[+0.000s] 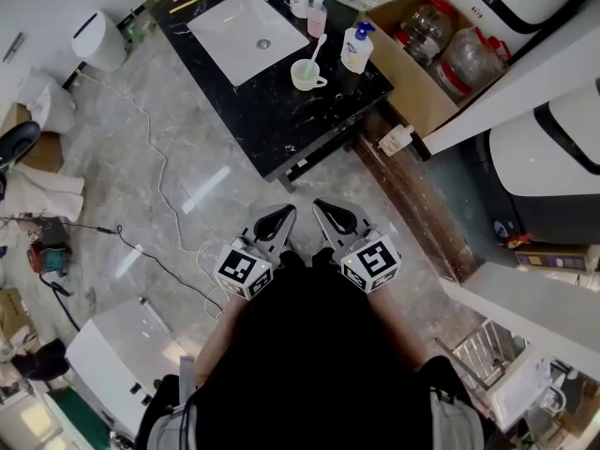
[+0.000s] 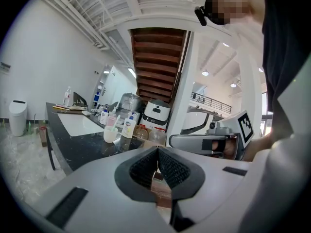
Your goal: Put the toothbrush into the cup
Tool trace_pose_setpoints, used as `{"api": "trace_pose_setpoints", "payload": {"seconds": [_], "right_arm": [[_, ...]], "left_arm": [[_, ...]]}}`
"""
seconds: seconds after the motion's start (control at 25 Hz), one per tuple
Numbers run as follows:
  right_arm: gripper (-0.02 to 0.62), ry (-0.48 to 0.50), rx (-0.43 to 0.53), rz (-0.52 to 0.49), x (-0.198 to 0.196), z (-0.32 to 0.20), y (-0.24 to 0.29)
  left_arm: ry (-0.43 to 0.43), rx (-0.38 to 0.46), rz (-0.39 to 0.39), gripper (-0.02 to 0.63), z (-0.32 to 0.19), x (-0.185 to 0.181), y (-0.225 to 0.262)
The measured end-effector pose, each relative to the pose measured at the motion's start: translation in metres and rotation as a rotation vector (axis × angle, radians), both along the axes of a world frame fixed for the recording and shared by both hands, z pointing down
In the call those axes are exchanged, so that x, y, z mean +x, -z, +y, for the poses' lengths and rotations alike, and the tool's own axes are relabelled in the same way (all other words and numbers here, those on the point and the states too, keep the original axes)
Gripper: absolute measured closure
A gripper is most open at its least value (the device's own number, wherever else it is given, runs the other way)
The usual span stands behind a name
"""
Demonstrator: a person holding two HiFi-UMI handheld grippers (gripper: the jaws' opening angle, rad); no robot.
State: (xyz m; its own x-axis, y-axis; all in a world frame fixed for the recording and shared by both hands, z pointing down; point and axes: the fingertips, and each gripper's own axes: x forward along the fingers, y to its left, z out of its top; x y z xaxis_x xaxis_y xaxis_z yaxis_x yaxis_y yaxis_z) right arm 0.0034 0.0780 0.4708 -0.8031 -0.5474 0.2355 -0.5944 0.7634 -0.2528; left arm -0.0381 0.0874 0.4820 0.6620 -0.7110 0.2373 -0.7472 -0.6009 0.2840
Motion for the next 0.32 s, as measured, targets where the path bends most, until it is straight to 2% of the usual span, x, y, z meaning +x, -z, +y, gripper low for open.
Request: {"api": "trace_pose_setpoints", "payload": {"seconds": [0.32], "right_arm": [[0.58, -0.014, -0.023, 0.039, 0.0088, 0.007, -0.0077]], "left_arm": [[-0.004, -0.007, -0.002, 0.598, 0.0089, 0.011, -0.002]]}}
